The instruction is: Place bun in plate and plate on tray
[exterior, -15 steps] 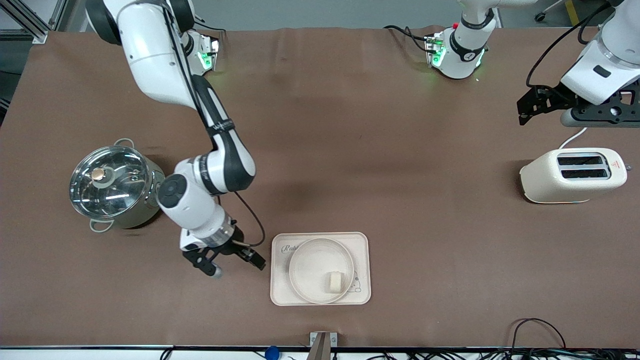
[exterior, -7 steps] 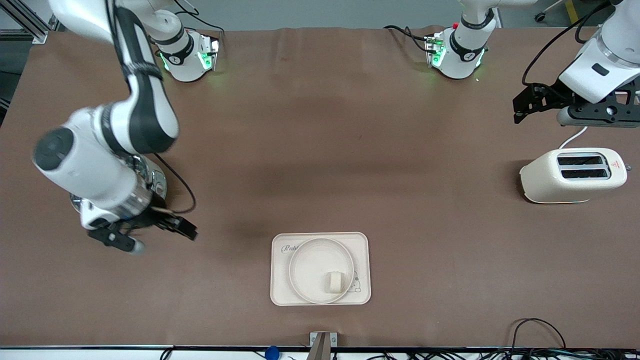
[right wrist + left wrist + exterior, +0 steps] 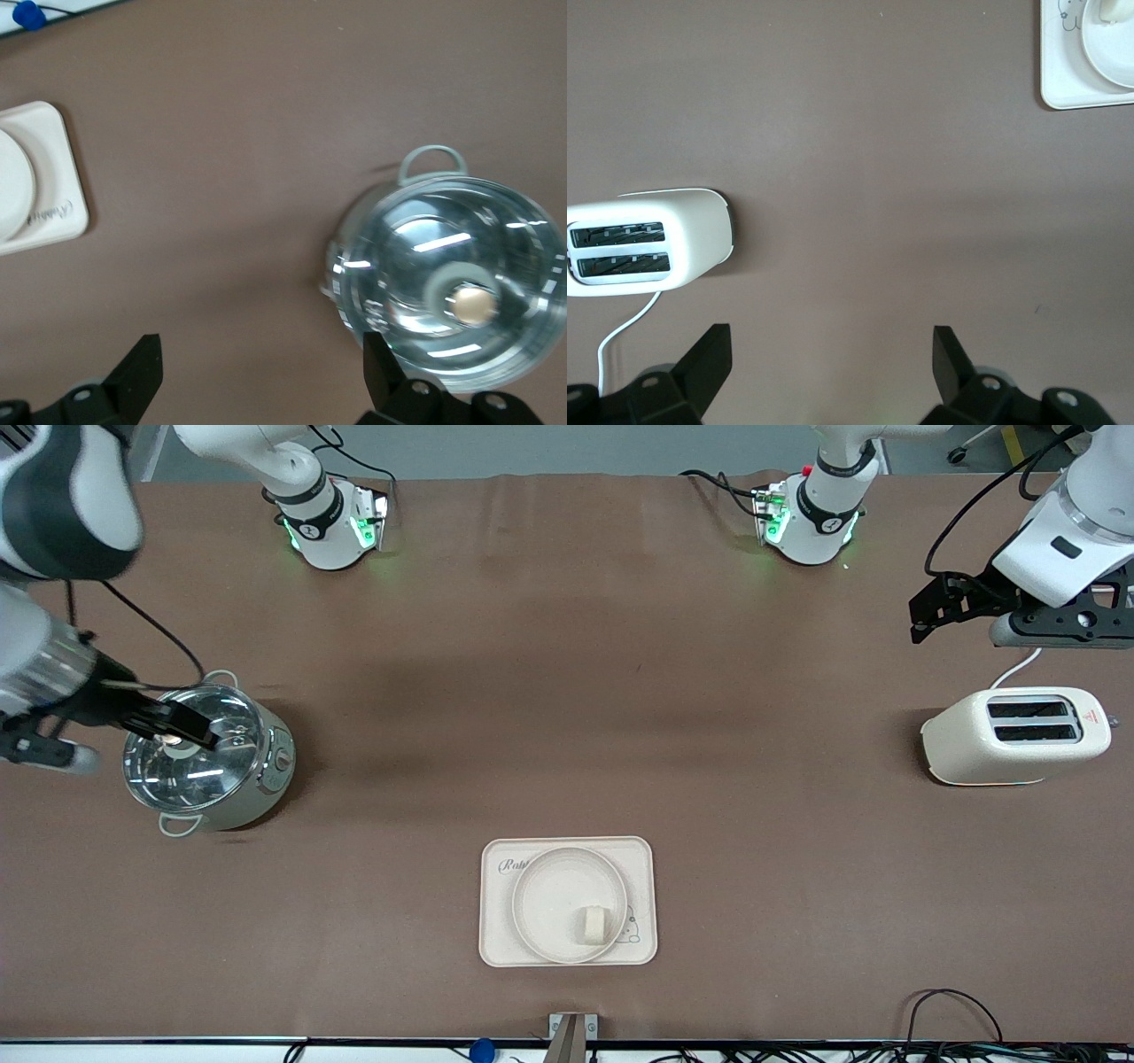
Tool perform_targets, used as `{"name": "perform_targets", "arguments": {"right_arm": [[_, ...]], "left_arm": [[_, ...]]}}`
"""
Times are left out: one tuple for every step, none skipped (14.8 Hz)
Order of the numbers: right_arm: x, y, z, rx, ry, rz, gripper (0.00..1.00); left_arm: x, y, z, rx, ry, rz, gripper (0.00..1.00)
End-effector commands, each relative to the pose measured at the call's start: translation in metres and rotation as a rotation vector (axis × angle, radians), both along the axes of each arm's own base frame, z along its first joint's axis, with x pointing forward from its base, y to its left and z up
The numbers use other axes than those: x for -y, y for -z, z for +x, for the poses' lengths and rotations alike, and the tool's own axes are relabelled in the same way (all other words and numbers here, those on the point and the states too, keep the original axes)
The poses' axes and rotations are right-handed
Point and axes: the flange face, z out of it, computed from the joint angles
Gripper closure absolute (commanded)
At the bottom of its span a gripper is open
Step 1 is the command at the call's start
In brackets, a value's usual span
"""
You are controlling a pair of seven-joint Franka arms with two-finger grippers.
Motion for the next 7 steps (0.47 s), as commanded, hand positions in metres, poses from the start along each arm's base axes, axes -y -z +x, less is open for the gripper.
{"name": "perform_targets", "arguments": {"right_arm": [[0.014,-0.024,-0.028,-0.008,-0.04,-0.036,0.0],[0.015,-0.038,-0.033,-0.006,-0.057,-0.096,0.0],[0.011,-0.047,-0.037,-0.005,-0.075,-0.135,0.0],[0.012,-0.051,-0.038,-0.002,-0.078,-0.143,0.0],[0.012,-0.054,-0.04,0.0,-0.082,-0.149,0.0],[0.012,-0.058,-0.042,0.008,-0.095,-0.152,0.0],[0.018,-0.061,-0.045,0.008,-0.106,-0.155,0.0]], "left_arm": [[0.001,-0.008,-0.007,-0.003,-0.013,-0.014,0.0],[0.0,-0.008,-0.007,-0.003,-0.013,-0.013,0.0],[0.0,-0.009,-0.006,0.001,-0.01,-0.012,0.0],[0.0,-0.012,-0.003,0.007,-0.009,-0.011,0.0],[0.0,-0.013,-0.002,0.011,-0.007,-0.009,0.0],[0.0,-0.014,-0.002,0.014,-0.007,-0.007,0.0],[0.0,-0.014,-0.002,0.014,-0.007,-0.007,0.0]]}}
